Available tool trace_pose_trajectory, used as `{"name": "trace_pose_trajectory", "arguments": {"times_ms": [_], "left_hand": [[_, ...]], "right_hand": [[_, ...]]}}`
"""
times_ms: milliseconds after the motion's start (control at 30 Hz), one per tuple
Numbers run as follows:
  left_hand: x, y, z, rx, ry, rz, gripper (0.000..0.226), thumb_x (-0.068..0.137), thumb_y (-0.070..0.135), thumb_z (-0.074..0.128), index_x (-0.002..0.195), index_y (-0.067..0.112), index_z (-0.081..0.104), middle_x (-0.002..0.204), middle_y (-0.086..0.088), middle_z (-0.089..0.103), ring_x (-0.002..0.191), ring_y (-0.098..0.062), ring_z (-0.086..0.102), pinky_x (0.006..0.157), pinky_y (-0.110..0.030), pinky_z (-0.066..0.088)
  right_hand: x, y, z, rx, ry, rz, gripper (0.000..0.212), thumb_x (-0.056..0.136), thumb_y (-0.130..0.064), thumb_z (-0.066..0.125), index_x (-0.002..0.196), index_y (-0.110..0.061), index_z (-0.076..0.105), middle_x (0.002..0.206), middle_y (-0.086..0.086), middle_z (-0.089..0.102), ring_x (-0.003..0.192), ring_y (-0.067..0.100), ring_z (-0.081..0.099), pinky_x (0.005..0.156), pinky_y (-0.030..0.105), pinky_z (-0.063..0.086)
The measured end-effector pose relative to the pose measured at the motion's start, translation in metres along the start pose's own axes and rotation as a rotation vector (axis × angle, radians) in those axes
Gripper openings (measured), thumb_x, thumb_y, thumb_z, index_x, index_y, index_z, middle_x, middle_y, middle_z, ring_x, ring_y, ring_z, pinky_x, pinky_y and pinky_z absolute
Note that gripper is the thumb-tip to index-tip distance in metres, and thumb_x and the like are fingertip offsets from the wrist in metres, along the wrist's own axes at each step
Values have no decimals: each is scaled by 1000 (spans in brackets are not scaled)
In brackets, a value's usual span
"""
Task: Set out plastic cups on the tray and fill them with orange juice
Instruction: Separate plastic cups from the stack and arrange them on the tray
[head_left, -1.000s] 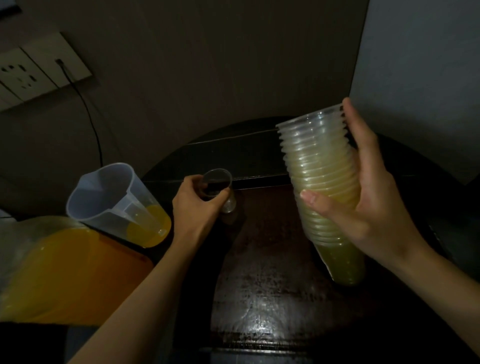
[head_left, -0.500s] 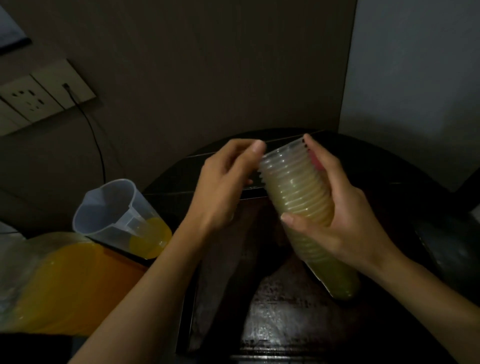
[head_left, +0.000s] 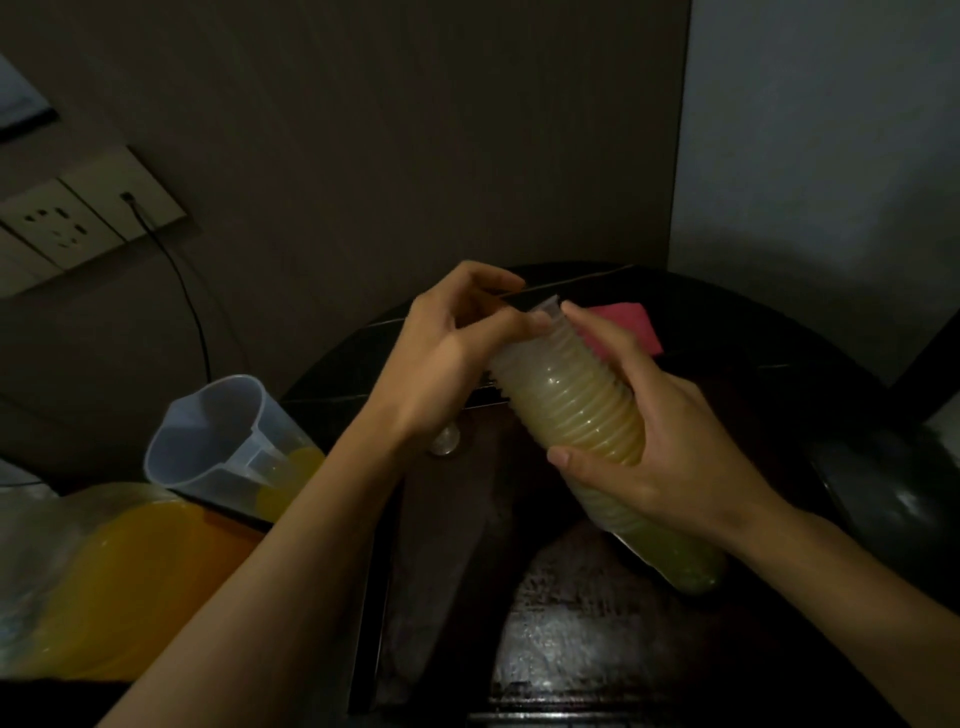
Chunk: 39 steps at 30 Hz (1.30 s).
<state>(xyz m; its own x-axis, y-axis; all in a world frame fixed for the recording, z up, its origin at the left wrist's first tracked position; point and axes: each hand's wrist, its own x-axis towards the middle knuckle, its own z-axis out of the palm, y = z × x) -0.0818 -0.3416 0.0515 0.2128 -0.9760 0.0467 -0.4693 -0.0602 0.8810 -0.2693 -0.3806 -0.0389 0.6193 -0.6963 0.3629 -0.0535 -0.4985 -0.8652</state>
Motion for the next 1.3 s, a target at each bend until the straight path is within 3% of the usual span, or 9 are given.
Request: {"name": "trace_pose_trajectory", "arguments": {"times_ms": [133,233,300,367,500,633,733,867,1300], "left_hand": [[8,3,-18,-71,129,-31,45,82,47,67,122,29,62,120,5,64,109,-12,64,95,-40,55],[11,5,-35,-150,320,8,39,90,39,69,127,32,56,122,9,60,111,-9,63,94,-35,54],[13,-4,-38,-105,372,22,49,88,35,73,132,31,52,123,10,61,111,-5,63,91,-29,53],[14,-19,-30,27,310,-4,61,83,33,80,136,31,49,125,10,62,112,-4,63,94,-31,54],[16,-57,-1,413,225,-1,76,74,33,89,139,27,50,123,10,63,108,1,60,89,-15,50],[14,-86,14,729,162,29,78,69,51,87,135,26,54,126,3,65,119,-17,56,102,-41,47],[14,-95,17,862,114,10,81,71,59,82,139,28,51,130,3,64,121,-24,52,101,-42,38],[17,-96,14,903,97,-15,81,75,61,78,143,30,46,134,4,61,126,-24,48,105,-41,33],[24,-104,10,869,2,-18,87,72,46,86,146,29,42,140,1,52,129,-21,47,110,-45,41]], "right_hand": [[-3,6,-6,-61,-15,1,95,79,-41,83,152,-53,25,132,-31,49,109,-4,61,84,8,48],[-3,12,-14,-119,8,22,97,79,-43,84,153,-55,22,139,-31,45,114,-7,57,87,8,47],[-2,16,-21,-130,43,35,98,78,-42,82,153,-56,21,138,-31,45,114,-10,55,86,4,43],[-1,17,-25,-103,81,53,98,77,-43,80,151,-60,19,136,-25,48,112,-9,56,85,2,44],[3,15,-24,-56,161,49,97,81,-41,81,148,-65,15,140,-17,51,114,-4,59,86,8,50],[5,13,-19,-44,181,25,94,78,-48,76,148,-65,15,141,-15,51,118,3,59,93,25,55],[8,15,-19,-40,187,14,94,79,-50,75,151,-61,16,142,-13,52,120,6,59,96,33,56],[10,15,-21,-2,212,7,93,84,-43,79,152,-57,17,140,-11,55,113,1,63,90,21,56],[10,12,-21,64,232,14,94,83,-31,79,154,-50,20,137,-9,59,108,2,67,86,15,54]]}}
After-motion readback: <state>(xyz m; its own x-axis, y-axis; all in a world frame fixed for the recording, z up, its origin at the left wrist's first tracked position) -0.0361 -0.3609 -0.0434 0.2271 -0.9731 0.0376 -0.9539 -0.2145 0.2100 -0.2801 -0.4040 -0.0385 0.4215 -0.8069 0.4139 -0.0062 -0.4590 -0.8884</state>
